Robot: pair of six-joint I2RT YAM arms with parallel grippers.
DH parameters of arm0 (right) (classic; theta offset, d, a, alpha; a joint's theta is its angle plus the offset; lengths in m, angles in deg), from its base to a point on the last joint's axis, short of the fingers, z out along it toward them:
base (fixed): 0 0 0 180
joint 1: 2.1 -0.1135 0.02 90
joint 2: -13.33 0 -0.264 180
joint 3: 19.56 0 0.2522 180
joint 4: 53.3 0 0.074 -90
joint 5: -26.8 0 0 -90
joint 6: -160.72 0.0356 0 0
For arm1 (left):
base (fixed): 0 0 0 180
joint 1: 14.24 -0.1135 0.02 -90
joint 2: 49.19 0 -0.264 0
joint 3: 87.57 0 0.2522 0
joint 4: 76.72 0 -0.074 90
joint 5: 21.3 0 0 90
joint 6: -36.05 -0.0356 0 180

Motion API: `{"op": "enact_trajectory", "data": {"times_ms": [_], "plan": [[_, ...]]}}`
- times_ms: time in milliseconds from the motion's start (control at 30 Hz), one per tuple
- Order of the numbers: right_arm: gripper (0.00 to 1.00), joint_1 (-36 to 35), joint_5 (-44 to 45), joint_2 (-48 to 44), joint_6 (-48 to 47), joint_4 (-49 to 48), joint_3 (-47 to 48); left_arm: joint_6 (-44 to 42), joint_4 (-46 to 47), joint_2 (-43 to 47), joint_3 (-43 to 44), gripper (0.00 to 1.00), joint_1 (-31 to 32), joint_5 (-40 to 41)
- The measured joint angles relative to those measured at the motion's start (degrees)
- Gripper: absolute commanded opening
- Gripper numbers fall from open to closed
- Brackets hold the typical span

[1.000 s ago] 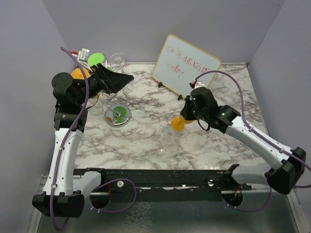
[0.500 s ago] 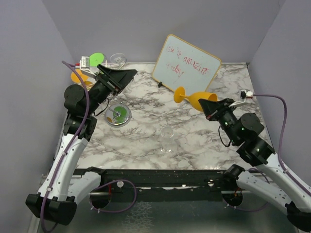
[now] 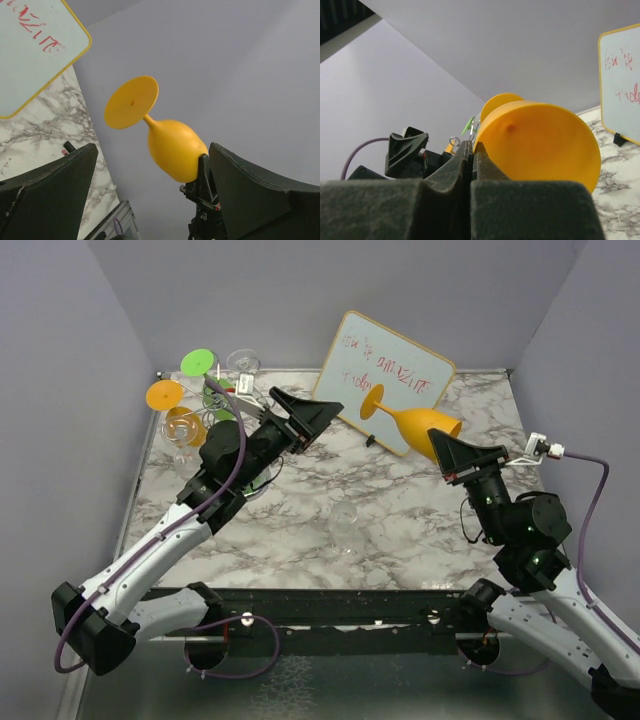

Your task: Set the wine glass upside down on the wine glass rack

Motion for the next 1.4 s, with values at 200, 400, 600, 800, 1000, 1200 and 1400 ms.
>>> {"op": "enact_trajectory", "data": {"times_ms": [200, 400, 600, 800, 1000, 1200, 1400], "plan": [[0.01, 0.0, -0.4, 0.3, 1.3, -4.0, -0.3, -1.1, 1.5, -2.3, 0.5, 0.99, 10.2, 10.8], [0.01, 0.0, -3.1, 2.9, 2.7, -8.9, -0.5, -4.3, 2.6, -7.1, 3.8, 0.99, 19.2, 21.7], [0.01, 0.0, -5.7, 4.4, 4.1, -10.6, -0.5, -6.4, 6.7, -11.3, 7.4, 0.84, 20.7, 28.2], [0.00, 0.0, -6.3, 4.0, 5.3, -11.2, -0.5, -6.7, 8.2, -16.4, 12.7, 0.53, 21.2, 32.6], [0.00, 0.0, -6.4, 3.8, 5.9, -12.1, -0.5, -6.1, 8.5, -19.5, 15.3, 0.21, 21.7, 35.5], [0.01, 0.0, -6.5, 3.8, 6.6, -11.9, -0.5, -4.1, 10.9, -20.0, 16.3, 0.00, 21.6, 37.2], [0.13, 0.0, -6.6, 3.8, 7.1, -12.0, -0.5, -4.1, 11.6, -20.0, 16.5, 0.00, 21.6, 37.4]]}}
